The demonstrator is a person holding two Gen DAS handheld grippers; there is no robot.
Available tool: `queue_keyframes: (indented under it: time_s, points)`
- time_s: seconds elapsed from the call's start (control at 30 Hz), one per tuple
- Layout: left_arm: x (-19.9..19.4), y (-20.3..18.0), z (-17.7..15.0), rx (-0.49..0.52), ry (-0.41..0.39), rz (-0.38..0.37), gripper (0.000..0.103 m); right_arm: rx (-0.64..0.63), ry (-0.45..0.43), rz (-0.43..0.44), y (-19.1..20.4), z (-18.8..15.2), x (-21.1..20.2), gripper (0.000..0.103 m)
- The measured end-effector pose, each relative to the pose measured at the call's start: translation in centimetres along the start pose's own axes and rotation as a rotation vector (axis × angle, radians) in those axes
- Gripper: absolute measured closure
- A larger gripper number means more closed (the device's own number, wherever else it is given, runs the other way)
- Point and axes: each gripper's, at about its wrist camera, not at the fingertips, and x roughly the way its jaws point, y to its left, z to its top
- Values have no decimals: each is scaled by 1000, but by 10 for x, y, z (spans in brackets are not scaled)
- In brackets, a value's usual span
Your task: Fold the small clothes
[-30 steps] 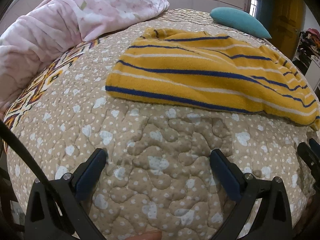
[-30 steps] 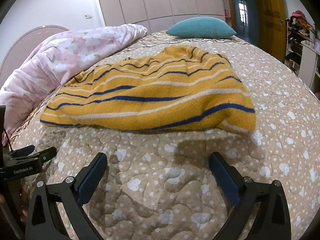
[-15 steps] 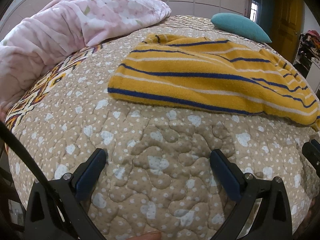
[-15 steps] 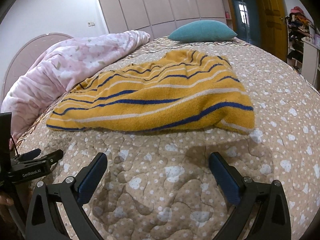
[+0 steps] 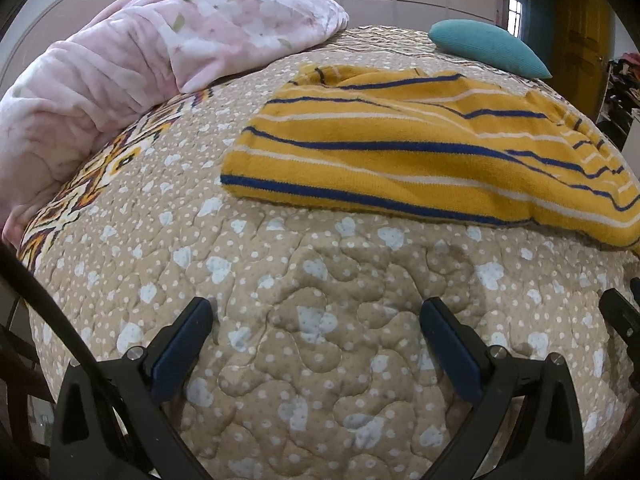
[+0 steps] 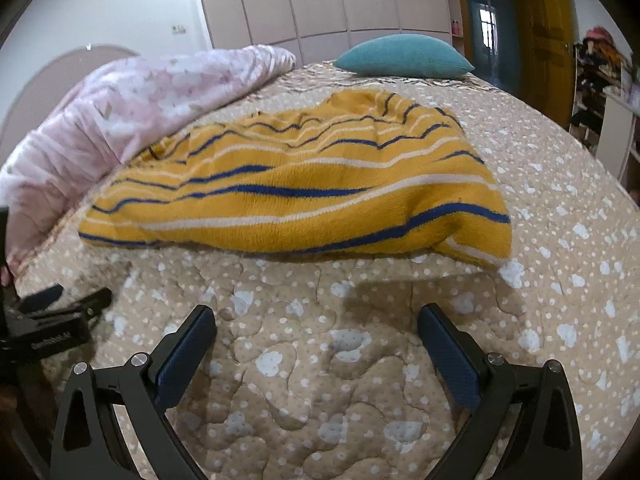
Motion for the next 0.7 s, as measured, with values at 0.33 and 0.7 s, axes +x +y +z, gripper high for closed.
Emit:
queue_keyframes:
  time_s: [0.33, 0.7]
  points:
    - [-5, 2, -8, 8, -59, -16, 0, -19, -6, -8, 1, -3, 0, 0]
    - [-7, -3, -16, 27, -112, 19, 0, -43, -27, -33, 5, -7, -3, 0]
